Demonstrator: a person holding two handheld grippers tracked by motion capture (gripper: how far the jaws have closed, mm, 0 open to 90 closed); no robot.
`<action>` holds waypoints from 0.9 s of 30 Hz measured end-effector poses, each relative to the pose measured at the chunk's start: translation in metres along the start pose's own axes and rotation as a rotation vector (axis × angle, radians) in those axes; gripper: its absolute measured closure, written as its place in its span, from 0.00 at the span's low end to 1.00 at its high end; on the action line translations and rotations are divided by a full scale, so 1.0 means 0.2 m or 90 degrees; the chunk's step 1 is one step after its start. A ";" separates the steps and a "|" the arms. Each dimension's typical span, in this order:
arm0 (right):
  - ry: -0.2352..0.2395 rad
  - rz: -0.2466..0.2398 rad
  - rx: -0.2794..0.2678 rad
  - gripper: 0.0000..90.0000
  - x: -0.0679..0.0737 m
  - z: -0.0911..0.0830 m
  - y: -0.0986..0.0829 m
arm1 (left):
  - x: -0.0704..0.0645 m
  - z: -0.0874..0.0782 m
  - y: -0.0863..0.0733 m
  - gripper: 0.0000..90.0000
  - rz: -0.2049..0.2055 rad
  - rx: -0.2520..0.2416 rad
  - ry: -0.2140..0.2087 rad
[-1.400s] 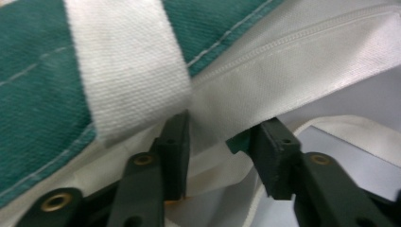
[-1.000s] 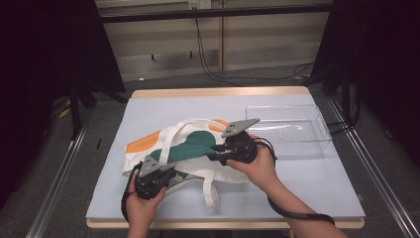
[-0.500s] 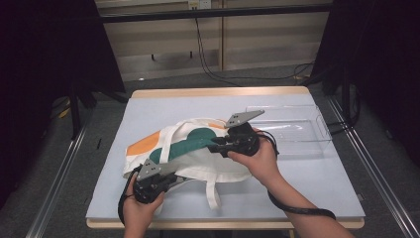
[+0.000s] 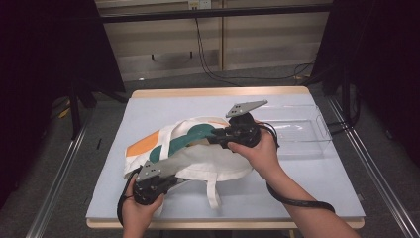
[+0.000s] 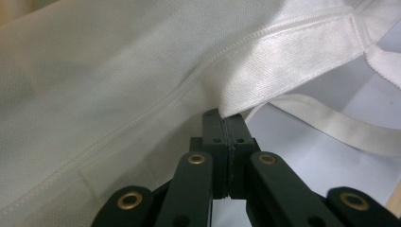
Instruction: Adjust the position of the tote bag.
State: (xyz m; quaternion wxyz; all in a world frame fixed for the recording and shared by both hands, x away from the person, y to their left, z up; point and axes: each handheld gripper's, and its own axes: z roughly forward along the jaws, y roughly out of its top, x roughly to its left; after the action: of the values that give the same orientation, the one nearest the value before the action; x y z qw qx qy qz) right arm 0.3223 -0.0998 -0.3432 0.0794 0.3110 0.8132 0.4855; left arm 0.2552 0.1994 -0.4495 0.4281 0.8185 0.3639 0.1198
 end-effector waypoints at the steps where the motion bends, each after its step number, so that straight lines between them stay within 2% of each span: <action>1: -0.002 -0.003 -0.002 0.76 0.00 0.00 0.00 | 0.00 0.00 0.00 1.00 0.001 0.000 0.000; 12: -0.011 -0.002 -0.022 0.77 0.01 -0.05 0.05 | -0.01 0.00 0.00 1.00 -0.001 -0.001 -0.006; 27: -0.030 -0.005 -0.022 0.77 0.00 -0.02 0.16 | -0.01 -0.01 0.01 1.00 0.004 0.006 -0.011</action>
State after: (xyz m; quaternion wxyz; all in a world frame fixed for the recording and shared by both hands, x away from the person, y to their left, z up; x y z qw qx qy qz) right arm 0.3339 -0.0928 -0.3148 0.1057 0.3177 0.8038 0.4917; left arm 0.2541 0.1995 -0.4469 0.4270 0.8226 0.3581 0.1128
